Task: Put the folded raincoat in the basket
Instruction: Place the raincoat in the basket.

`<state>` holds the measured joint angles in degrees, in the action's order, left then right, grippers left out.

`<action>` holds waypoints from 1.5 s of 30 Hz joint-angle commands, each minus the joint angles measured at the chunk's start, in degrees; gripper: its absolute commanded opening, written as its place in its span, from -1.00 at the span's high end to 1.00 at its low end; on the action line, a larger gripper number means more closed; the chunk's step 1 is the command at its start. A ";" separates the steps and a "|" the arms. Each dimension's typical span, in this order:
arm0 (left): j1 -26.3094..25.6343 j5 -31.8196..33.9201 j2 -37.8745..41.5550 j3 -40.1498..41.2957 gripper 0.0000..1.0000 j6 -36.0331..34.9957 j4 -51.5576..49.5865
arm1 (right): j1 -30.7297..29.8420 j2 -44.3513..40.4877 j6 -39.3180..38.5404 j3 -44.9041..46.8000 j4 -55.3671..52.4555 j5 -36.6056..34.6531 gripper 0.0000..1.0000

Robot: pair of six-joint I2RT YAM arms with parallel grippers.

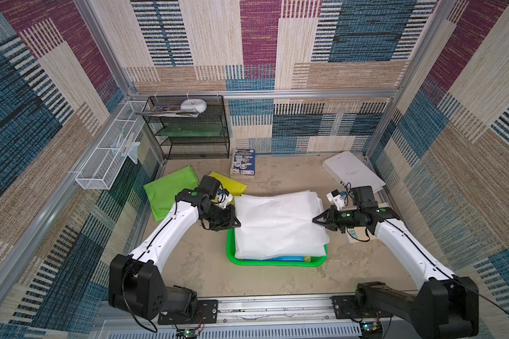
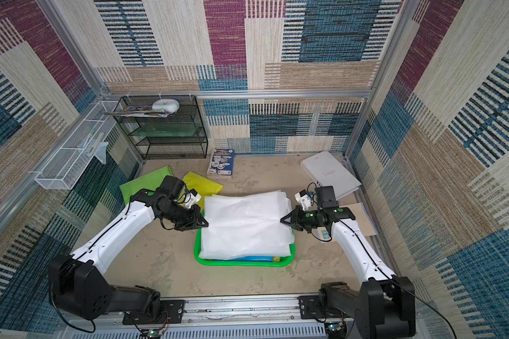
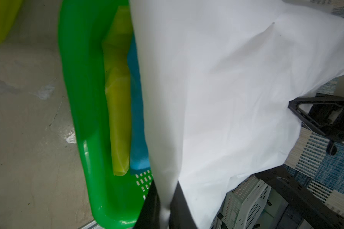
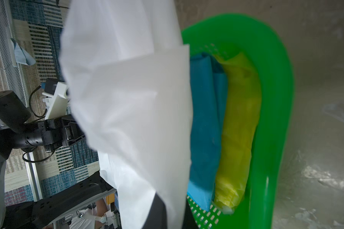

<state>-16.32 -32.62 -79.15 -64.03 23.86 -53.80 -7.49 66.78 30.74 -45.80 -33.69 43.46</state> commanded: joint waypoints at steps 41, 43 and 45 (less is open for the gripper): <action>-5.74 15.21 -4.38 4.95 0.84 -0.02 5.34 | -5.29 0.18 0.01 7.23 6.25 -10.07 0.96; -5.82 15.22 -4.19 4.95 0.84 -0.32 5.24 | -5.41 0.60 -0.11 7.16 6.36 -9.66 0.94; -5.83 15.61 -4.17 4.58 0.81 -0.82 4.44 | -5.57 1.02 -0.70 7.05 5.75 -10.10 0.90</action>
<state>-22.20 -19.90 -83.46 -59.20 24.08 -46.46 -12.95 67.44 31.03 -38.48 -26.92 35.31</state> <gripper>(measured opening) 0.120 0.079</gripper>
